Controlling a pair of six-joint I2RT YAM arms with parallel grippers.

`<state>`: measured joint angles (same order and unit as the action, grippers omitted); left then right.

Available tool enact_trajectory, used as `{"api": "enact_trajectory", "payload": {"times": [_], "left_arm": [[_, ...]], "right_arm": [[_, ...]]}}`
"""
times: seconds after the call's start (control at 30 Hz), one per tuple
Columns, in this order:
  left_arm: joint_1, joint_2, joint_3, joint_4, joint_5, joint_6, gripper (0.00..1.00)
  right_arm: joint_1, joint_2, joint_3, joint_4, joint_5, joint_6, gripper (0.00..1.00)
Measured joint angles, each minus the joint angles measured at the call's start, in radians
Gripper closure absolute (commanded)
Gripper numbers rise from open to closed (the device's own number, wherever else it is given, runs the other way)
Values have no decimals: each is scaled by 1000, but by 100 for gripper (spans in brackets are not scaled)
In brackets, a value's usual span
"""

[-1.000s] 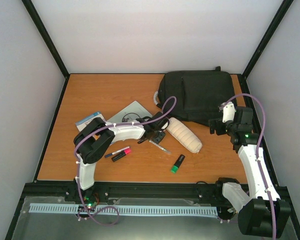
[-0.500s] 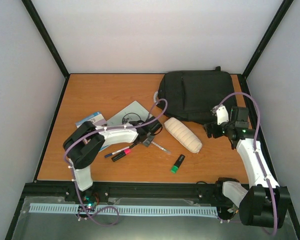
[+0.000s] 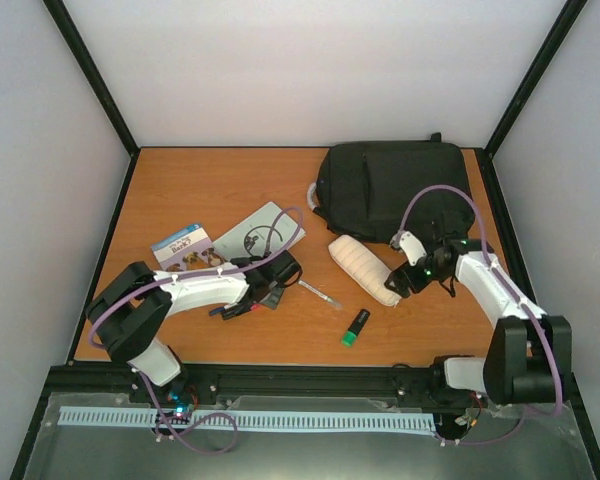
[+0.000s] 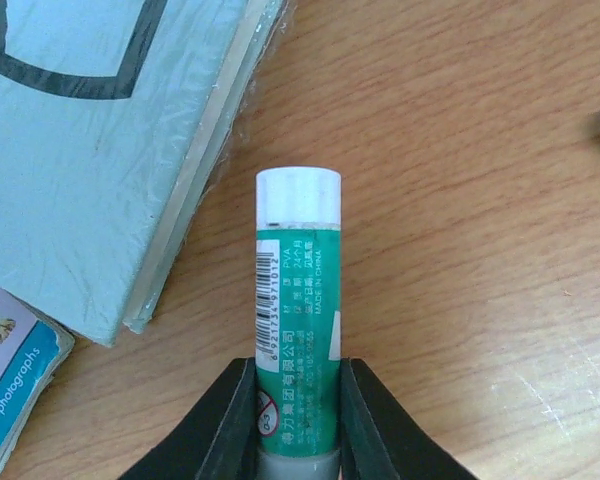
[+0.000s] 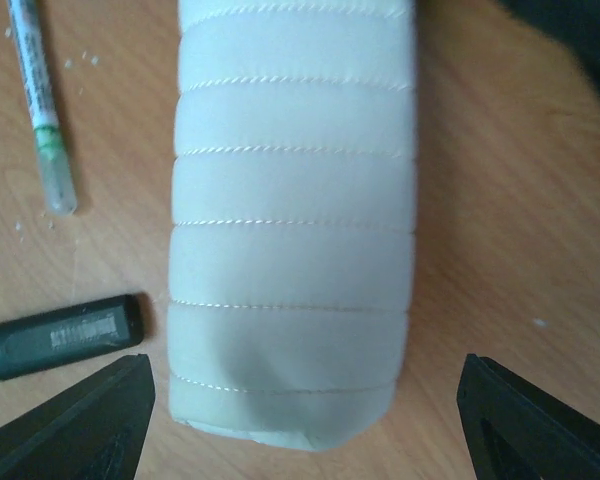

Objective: Pack the student bag
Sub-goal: Move the stationery to the center of the board, then pick up the stationery from the center of the board.

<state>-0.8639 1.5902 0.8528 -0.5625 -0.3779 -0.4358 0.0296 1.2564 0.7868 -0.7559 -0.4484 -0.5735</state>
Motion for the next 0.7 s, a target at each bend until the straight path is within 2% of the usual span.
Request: {"api": "enact_trajectory", "payload": {"times": [0.07,0.23,0.33,0.53,0.7], "left_arm": [[0,-4,-8,8,0,-10,73],[0,-6,-33,21,8,-31,55],[0,-10,-47,21,12,-42,48],[0,-102,-58,11,11,-60,39],[0,-285,-61,-11,-3,-95,35]], "right_arm": [[23,50,10,-26,1,-28,16],[79,174,34,-72,5,-89,18],[134,244,54,-92,16,-111,24],[305,293,90,-111,3,-101,26],[460,356,139,-112,-12,-45,27]]}}
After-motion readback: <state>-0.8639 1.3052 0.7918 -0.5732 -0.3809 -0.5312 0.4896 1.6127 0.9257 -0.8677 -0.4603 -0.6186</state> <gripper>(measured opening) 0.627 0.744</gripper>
